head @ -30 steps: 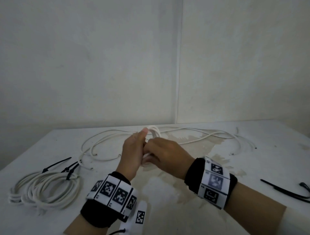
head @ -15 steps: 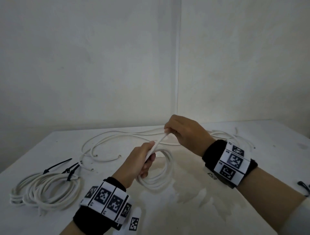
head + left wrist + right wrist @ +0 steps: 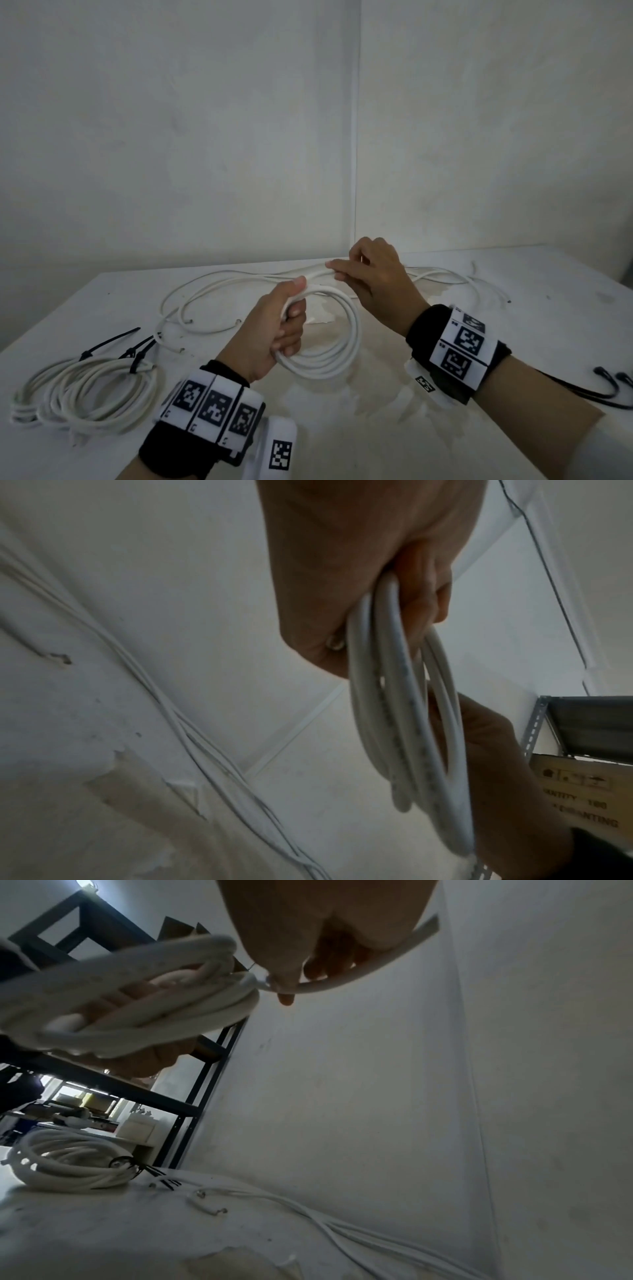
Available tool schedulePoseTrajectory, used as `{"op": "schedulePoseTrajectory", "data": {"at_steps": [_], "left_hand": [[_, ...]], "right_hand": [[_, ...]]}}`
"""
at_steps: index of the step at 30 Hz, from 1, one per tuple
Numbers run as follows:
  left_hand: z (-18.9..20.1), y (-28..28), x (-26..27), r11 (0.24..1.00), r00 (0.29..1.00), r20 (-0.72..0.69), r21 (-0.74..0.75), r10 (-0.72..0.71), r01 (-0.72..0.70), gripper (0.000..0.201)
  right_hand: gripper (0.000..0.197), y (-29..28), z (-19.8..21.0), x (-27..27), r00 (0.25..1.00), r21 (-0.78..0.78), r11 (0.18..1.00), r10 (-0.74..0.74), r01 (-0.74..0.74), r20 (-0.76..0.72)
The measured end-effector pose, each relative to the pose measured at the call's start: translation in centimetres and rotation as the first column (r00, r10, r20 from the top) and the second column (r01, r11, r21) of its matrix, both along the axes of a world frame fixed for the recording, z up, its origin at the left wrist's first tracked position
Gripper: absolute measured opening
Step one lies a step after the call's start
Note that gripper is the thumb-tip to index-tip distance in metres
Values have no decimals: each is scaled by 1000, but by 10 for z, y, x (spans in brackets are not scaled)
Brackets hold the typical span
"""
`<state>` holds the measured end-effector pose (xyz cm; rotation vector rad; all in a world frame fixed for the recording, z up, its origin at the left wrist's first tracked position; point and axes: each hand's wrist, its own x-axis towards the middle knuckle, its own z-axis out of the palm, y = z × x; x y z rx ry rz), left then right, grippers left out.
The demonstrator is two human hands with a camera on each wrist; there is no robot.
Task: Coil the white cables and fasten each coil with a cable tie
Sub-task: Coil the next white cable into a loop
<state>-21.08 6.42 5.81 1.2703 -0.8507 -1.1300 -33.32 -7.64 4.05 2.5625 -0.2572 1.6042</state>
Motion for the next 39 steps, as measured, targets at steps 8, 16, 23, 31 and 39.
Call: {"op": "schedulePoseTrajectory", "data": {"at_steps": [8, 16, 23, 31, 39], "left_hand": [[1, 1, 6, 999, 998, -64, -53, -7, 4, 49], [2, -2, 7, 996, 997, -77, -83, 11, -18, 50], [1, -3, 7, 994, 998, 56, -102, 35, -29, 48], [-9, -6, 10, 981, 974, 170, -150, 148, -123, 47], [-8, -5, 9, 965, 956, 179, -163, 234, -206, 44]], "right_hand": [[37, 23, 11, -7, 928, 760, 631, 358, -157, -106], [8, 37, 6, 2, 918, 828, 548, 378, -117, -121], [8, 47, 2, 3, 885, 935, 178, 415, -307, 212], [13, 53, 3, 1, 785, 922, -146, 487, -360, 384], [21, 52, 8, -8, 772, 951, -162, 555, -264, 309]]}}
